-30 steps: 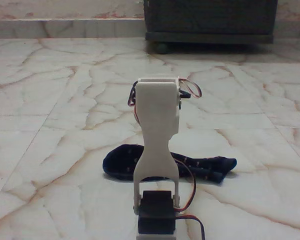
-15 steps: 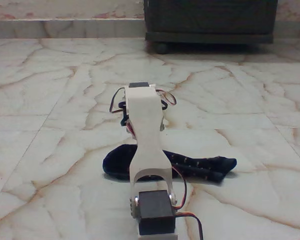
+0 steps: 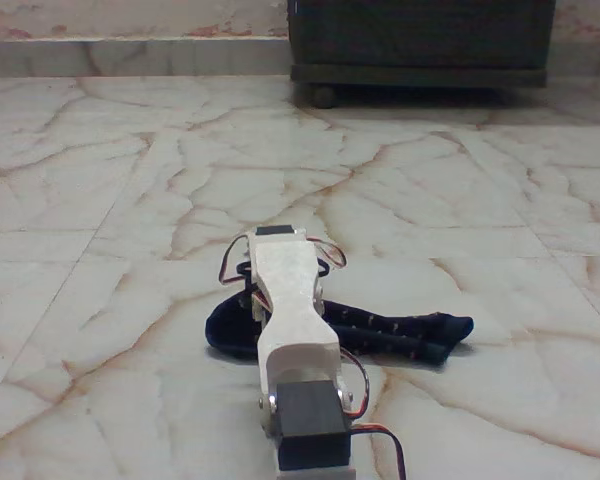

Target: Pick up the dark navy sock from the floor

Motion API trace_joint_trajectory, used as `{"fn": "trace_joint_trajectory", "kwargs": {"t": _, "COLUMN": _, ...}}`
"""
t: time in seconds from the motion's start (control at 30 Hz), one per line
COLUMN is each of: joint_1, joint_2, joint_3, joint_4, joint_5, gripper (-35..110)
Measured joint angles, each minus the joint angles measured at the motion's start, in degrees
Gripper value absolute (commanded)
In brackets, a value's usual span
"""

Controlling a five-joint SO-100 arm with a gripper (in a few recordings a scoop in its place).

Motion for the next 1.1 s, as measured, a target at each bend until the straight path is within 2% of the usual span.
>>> {"fn": "trace_joint_trajectory", "kwargs": {"t": 0.17, "joint_1": -0.1, "joint_2": -1.1, "joint_3": 0.0, "joint_4": -3.2, "joint_5": -2.9, "gripper": 9}}
{"fn": "trace_joint_trajectory", "kwargs": {"t": 0.4, "joint_1": -0.3, "joint_2": -1.1, "joint_3": 0.0, "joint_4": -4.4, "joint_5": -12.6, "gripper": 2}}
{"fn": "trace_joint_trajectory", "kwargs": {"t": 0.6, "joint_1": 0.4, "joint_2": -1.1, "joint_3": 0.0, "joint_4": -3.1, "joint_5": -12.0, "gripper": 0}}
{"fn": "trace_joint_trajectory", "kwargs": {"t": 0.73, "joint_1": 2.0, "joint_2": 8.6, "joint_3": 15.6, "joint_4": -9.4, "joint_5": -14.3, "gripper": 0}}
{"fn": "trace_joint_trajectory", "kwargs": {"t": 0.8, "joint_1": 2.4, "joint_2": 10.0, "joint_3": 16.4, "joint_4": -9.6, "joint_5": -14.9, "gripper": 0}}
{"fn": "trace_joint_trajectory", "kwargs": {"t": 0.83, "joint_1": 2.5, "joint_2": 12.5, "joint_3": 20.0, "joint_4": -13.0, "joint_5": -16.0, "gripper": 0}}
{"fn": "trace_joint_trajectory", "kwargs": {"t": 0.9, "joint_1": 3.1, "joint_2": 23.4, "joint_3": 35.9, "joint_4": -18.5, "joint_5": -18.4, "gripper": 0}}
{"fn": "trace_joint_trajectory", "kwargs": {"t": 1.1, "joint_1": 4.6, "joint_2": 35.6, "joint_3": 54.5, "joint_4": -26.5, "joint_5": -25.1, "gripper": 0}}
